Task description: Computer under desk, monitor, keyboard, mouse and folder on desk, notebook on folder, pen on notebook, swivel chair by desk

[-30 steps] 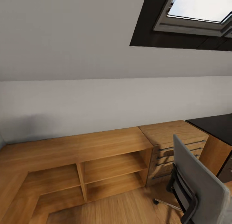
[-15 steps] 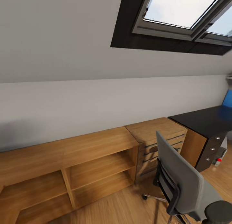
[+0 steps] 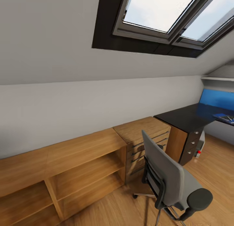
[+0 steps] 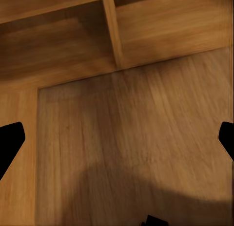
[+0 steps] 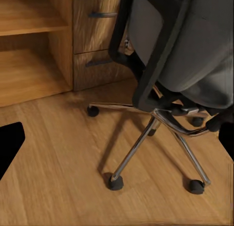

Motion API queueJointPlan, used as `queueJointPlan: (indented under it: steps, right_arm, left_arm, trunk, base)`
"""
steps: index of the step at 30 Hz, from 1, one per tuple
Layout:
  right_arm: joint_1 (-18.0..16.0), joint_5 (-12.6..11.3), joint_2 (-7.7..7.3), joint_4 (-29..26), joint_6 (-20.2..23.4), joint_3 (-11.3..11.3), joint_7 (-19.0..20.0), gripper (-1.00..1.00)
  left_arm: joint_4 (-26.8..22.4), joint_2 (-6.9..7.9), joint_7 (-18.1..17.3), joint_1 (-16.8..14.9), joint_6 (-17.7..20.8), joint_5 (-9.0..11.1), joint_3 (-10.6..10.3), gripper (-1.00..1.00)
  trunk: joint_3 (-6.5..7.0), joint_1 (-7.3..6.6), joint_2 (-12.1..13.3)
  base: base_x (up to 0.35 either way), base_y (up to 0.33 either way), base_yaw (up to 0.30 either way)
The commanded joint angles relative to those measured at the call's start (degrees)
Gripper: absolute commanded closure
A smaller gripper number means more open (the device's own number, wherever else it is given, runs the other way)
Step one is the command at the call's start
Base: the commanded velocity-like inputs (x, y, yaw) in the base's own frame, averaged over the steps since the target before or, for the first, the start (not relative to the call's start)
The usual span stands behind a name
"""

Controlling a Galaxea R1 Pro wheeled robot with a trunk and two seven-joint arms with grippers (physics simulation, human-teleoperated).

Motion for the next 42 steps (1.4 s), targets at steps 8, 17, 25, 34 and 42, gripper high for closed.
queueJointPlan:
  steps: [8, 17, 25, 34, 42]
  right_arm:
    - [0.00, 0.06, -0.11, 0.13, -1.74, 0.57, -0.29, -1.00]
    - [1.59, 2.55, -0.32, 0.05, -1.80, 0.55, -0.31, -1.00]
    - [1.78, 4.66, -0.98, 0.04, -1.80, 0.58, -0.38, -1.00]
    - [1.79, 4.76, -0.92, 0.04, -1.80, 0.59, -0.37, -1.00]
    - [1.79, 4.80, -0.92, 0.04, -1.80, 0.57, -0.32, -1.00]
  left_arm:
    - [-0.13, -0.02, 0.52, 0.04, -0.08, -0.02, -0.50, -1.00]
    - [-0.13, 0.01, 0.47, 0.04, -0.42, -0.02, -0.43, -1.00]
    - [-0.13, 0.01, 0.46, 0.04, -0.31, -0.02, -0.50, -1.00]
    - [-0.13, 0.01, 0.55, 0.04, -0.25, -0.02, -0.45, -1.00]
    - [-0.13, 0.01, 0.55, 0.04, -0.15, -0.02, -0.48, -1.00]
  trunk:
    - [0.12, 0.01, -0.05]
    - [0.37, 0.01, -0.05]
    - [0.63, 0.01, -0.05]
    - [0.91, 0.01, -0.05]
    - [1.17, 0.01, -0.05]
  base:
    - [0.000, 0.000, -0.291]
    - [0.000, 0.000, -0.291]
    - [0.000, 0.000, -0.291]
    - [0.040, 0.011, -0.291]
    - [0.287, 0.081, -0.291]
